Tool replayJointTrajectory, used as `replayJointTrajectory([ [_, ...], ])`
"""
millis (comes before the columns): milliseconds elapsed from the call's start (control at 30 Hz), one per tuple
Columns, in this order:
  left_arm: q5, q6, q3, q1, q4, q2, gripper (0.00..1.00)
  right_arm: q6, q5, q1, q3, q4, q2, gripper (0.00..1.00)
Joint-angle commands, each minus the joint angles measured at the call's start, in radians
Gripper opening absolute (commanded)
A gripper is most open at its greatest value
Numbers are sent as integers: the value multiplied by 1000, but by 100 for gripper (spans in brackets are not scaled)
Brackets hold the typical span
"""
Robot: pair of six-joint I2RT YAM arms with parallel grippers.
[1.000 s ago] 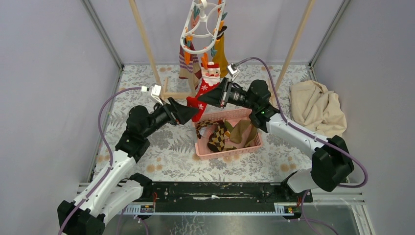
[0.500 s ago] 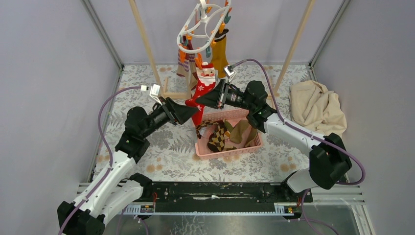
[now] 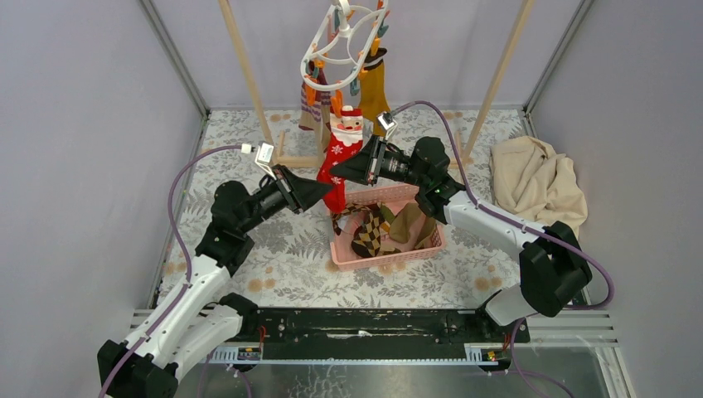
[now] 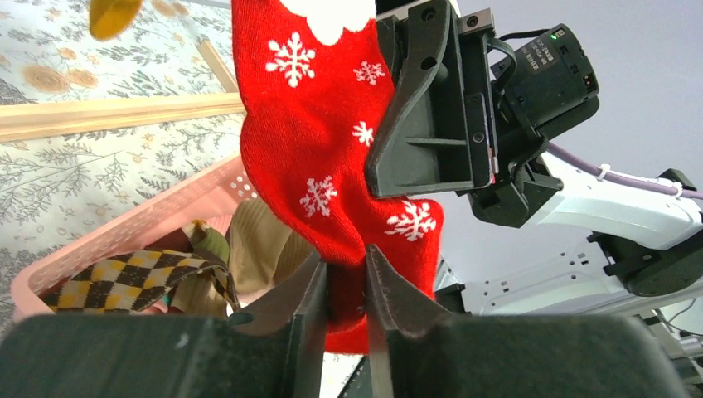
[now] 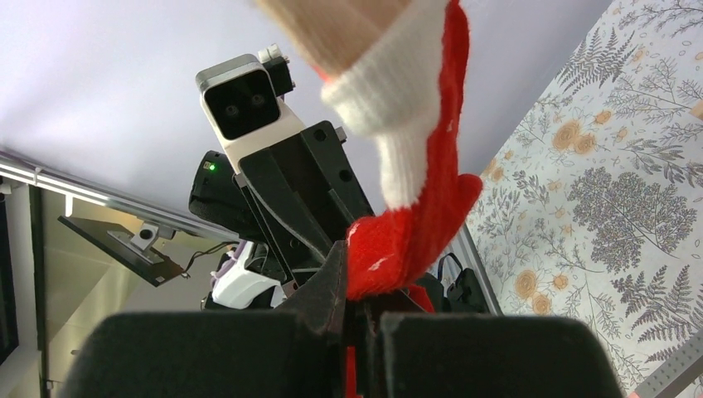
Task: Remove the socks clipped to the hanger
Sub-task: Remove the sock from the hanger.
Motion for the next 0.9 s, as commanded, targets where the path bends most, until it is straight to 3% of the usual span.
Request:
replayJointTrajectory([
  [0,41,23,35,5,21,7,24,-12,-3,12,44,42,-3,0],
  [200,21,58,92,5,-70,12,21,-68,8,12,53,-30,-16,2],
  [433,5,96,190,6,-191,52,19,-130,33,12,55,-109,-28,35],
  [867,50,115,355,100,-358,146,17,-271,95,11,72,-265,-93,65],
])
